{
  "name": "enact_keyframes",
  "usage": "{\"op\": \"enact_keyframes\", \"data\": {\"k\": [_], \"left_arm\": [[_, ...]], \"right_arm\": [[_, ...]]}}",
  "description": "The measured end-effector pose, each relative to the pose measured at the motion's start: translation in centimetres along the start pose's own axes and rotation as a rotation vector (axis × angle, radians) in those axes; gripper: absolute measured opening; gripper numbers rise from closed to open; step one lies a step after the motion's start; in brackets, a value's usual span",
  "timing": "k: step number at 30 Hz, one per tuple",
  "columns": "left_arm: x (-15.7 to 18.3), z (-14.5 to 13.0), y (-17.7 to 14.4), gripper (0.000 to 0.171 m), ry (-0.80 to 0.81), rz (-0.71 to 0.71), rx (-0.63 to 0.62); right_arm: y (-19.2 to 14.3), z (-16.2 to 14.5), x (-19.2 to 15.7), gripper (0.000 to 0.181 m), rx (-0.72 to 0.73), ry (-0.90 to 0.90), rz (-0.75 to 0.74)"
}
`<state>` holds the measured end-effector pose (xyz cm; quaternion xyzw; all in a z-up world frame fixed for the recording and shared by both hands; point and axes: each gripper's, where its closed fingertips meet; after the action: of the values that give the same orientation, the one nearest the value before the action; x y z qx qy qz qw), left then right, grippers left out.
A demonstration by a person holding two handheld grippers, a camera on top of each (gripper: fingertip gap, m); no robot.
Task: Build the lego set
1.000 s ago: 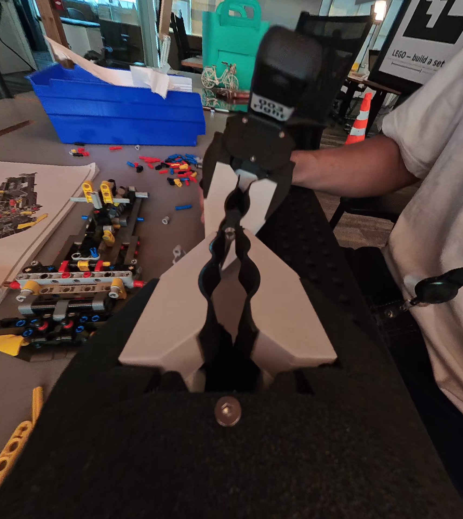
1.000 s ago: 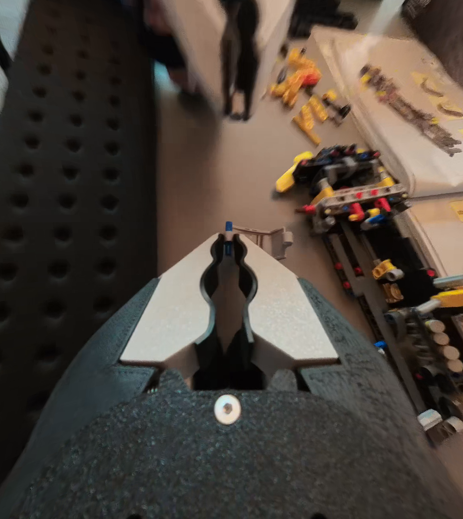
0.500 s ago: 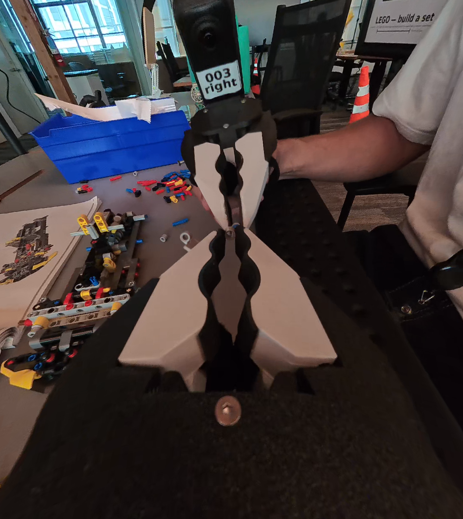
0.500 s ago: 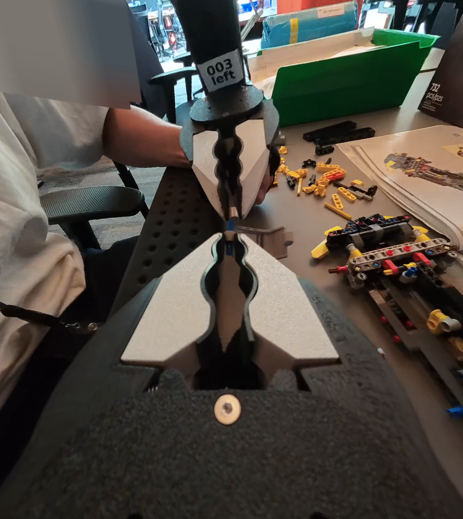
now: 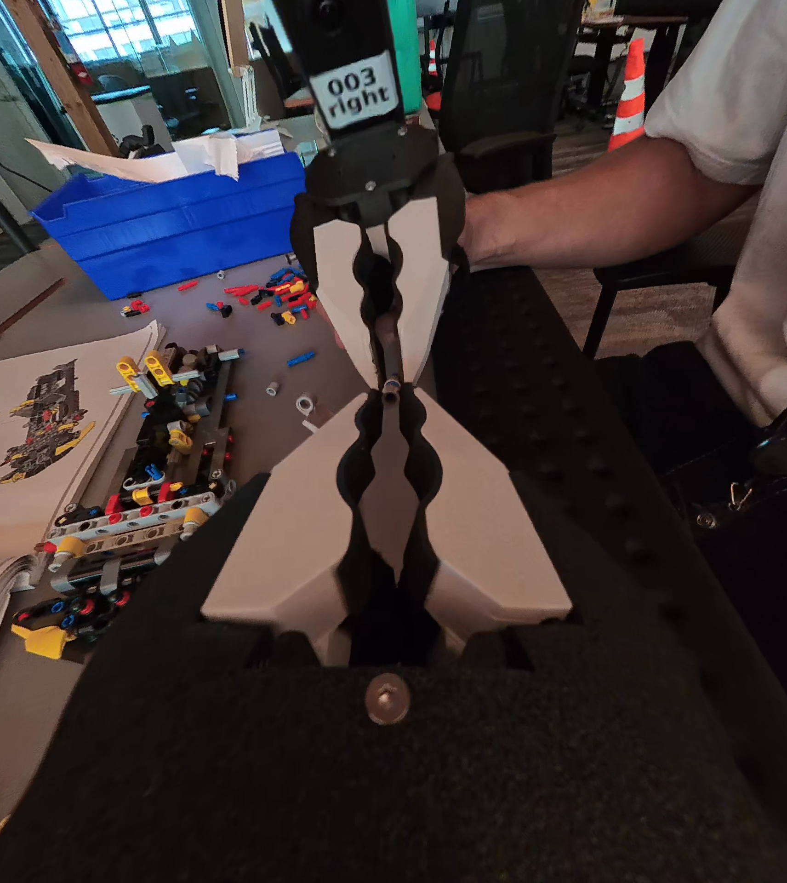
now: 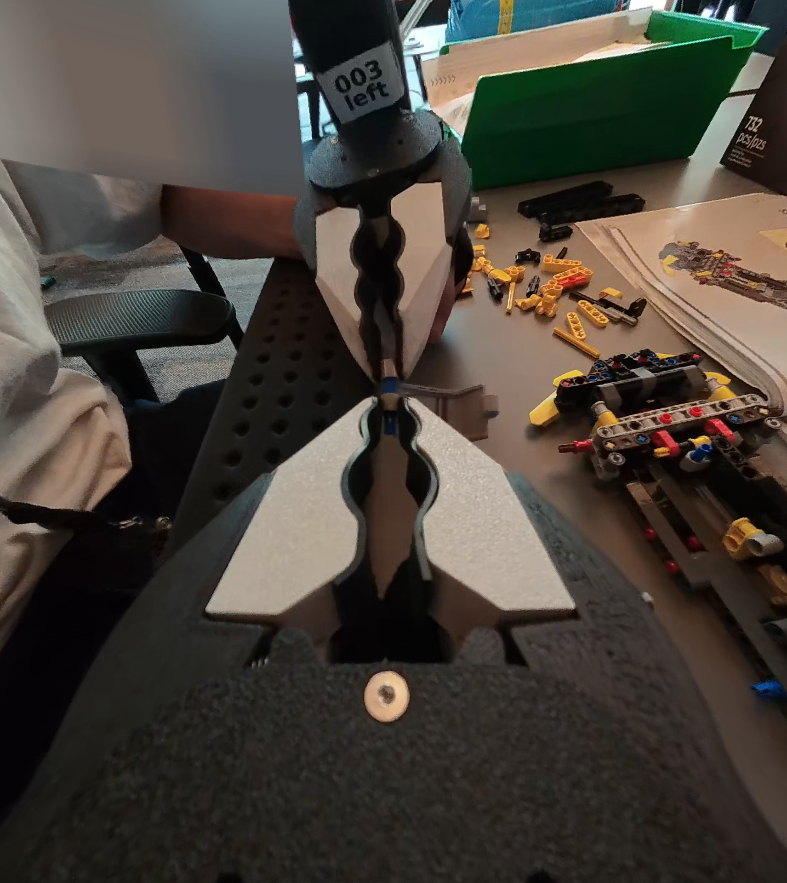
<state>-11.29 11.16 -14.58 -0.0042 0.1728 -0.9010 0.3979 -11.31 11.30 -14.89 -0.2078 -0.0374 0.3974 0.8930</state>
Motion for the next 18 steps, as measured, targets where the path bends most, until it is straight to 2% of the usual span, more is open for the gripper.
{"op": "enact_keyframes", "data": {"k": [6,12,18], "left_arm": [[0.4,-0.9,0.2,0.005,0.036,-0.011,-0.053],[0.3,0.5,0.0,0.005,0.009,-0.019,0.032],[-0.6,3.4,-0.6,0.005,-0.049,0.018,0.207]], "right_arm": [[0.4,-0.9,-0.1,0.007,-0.065,-0.075,-0.034],[-0.1,0.2,-0.3,0.007,0.006,-0.026,0.004],[-1.3,2.8,-0.2,0.006,0.171,0.129,0.076]]}}
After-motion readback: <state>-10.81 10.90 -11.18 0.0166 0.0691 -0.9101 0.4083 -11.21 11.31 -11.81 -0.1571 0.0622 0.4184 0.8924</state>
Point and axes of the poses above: each gripper's, where its closed fingertips meet, y out along the fingers, z out of its top, x = y × z across the jaws, and after that the axes turned 4 degrees about -x, right-handed
